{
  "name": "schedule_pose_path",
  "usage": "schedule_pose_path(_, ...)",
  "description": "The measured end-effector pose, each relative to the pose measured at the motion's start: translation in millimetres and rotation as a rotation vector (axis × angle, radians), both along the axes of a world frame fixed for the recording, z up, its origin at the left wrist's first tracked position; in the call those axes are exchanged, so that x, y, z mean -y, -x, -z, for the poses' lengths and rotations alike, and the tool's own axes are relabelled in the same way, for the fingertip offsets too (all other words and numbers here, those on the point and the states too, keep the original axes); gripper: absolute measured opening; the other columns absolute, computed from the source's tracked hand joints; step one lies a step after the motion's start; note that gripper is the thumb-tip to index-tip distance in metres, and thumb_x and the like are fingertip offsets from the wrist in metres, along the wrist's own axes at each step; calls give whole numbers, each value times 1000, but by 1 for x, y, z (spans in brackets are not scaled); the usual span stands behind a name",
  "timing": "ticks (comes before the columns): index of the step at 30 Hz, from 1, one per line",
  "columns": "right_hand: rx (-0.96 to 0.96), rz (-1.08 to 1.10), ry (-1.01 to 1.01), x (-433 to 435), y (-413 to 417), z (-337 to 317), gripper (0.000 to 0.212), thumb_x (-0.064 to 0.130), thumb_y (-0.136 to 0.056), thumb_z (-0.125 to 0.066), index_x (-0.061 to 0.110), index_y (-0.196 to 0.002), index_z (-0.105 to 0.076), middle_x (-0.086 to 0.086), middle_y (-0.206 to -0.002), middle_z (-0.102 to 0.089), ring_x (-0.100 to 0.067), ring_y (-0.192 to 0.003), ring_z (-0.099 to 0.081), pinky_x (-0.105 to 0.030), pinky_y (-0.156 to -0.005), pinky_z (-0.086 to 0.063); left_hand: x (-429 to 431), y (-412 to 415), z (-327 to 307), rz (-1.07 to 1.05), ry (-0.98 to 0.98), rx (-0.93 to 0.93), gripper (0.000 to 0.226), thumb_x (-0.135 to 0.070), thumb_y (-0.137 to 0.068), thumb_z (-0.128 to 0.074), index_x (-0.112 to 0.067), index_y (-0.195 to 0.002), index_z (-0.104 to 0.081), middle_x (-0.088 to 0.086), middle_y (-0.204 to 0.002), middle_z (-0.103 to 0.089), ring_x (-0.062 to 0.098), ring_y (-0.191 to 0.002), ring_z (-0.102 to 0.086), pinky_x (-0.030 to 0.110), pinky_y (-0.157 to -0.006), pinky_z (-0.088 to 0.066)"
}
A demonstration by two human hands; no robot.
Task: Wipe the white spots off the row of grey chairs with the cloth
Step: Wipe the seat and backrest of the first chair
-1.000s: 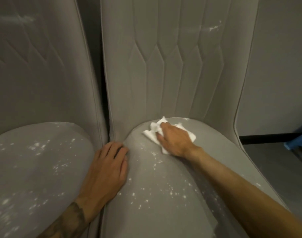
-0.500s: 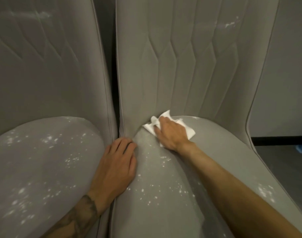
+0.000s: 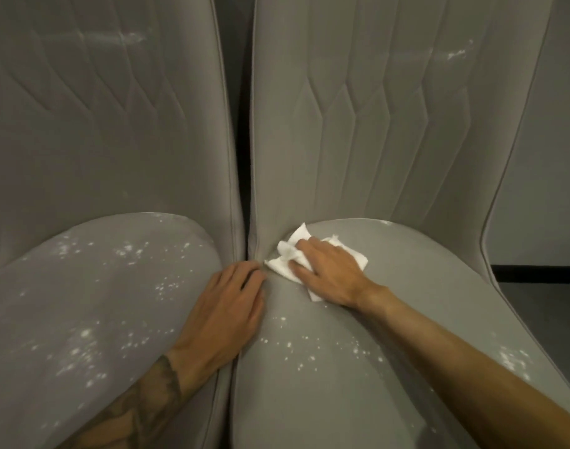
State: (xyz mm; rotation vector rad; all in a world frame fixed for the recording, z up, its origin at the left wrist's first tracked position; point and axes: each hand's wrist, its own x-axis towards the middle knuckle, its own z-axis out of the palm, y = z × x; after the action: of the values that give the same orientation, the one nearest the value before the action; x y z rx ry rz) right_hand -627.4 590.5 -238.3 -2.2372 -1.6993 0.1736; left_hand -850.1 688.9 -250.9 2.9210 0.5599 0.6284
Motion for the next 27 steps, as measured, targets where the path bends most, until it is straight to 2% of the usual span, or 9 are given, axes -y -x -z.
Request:
schedule_pose_path(2, 34, 84, 26, -2, -15, -6, 32, 47, -101, -44, 25, -123, -51, -4, -117, -55, -31, -114, -54, -43, -93, -40, 4, 5, 0, -18, 18, -10, 36, -28, -104, -41, -11, -122, -67, 8, -133, -63, 25, -118, -62, 38, -102, -49)
schedule_pose_path(4, 27, 171, 17, -9, -13, -6, 32, 50, -100, -43, 27, -122, -51, -4, -119, -53, -32, -114, -51, -45, -94, -39, 7, 4, 0, -33, 50, -5, 38, -28, -103, -40, -10, -123, -67, 8, -134, -63, 25, -120, -62, 38, -104, -48)
schedule_pose_path(7, 21, 82, -14, -8, 12, 3, 29, 57, -97, -37, 37, -116, -46, 3, -116, -48, -30, -106, -46, -45, -85, -36, 9, 3, 0, -47, 76, 16, 38, -25, -102, -41, -9, -126, -66, 8, -134, -63, 25, -121, -61, 39, -106, -47)
schedule_pose_path(9, 28, 3, 13, 3, 12, 6, 28, 59, -96, -35, 41, -115, -45, 6, -111, -45, -28, -105, -46, -45, -84, -36, 8, 4, 1, -47, 90, 18, 40, -25, -101, -40, -10, -128, -65, 7, -135, -62, 23, -122, -60, 37, -107, -45)
schedule_pose_path(12, 83, 114, 88, -3, -11, -3, 33, 58, -99, -37, 37, -122, -46, 2, -116, -46, -29, -111, -44, -48, -92, -36, 7, 4, 2, -56, 83, 6, 39, -25, -102, -40, -10, -129, -64, 7, -136, -62, 23, -122, -59, 36, -108, -42)
schedule_pose_path(14, 54, 180, 73, -11, -5, -5, 34, 59, -98, -35, 34, -119, -47, 0, -118, -47, -29, -112, -42, -48, -94, -35, 8, 4, 2, -61, 84, 9, 38, -24, -101, -42, -9, -128, -64, 7, -135, -62, 23, -121, -59, 34, -107, -40)
schedule_pose_path(19, 21, -37, 1, 9, 26, 6, 30, 59, -96, -34, 40, -116, -46, 8, -108, -44, -22, -100, -40, -46, -87, -37, 9, 4, -1, -44, 117, 5, 40, -24, -100, -39, -10, -129, -64, 6, -135, -62, 22, -122, -59, 36, -108, -43)
schedule_pose_path(24, 48, 110, 48, -7, -3, -5, 30, 52, -100, -41, 33, -121, -50, 1, -115, -47, -29, -112, -43, -45, -94, -34, 9, 5, -1, -61, 136, -17, 45, -27, -101, -36, -8, -131, -64, 8, -137, -62, 24, -124, -60, 39, -110, -45)
schedule_pose_path(27, -29, 93, -8, -1, 20, 2, 30, 61, -95, -40, 42, -116, -48, 7, -110, -46, -24, -107, -40, -44, -89, -33, 9, 4, -1, -59, 130, 7, 41, -25, -100, -39, -8, -127, -65, 7, -134, -63, 23, -121, -60, 34, -108, -41)
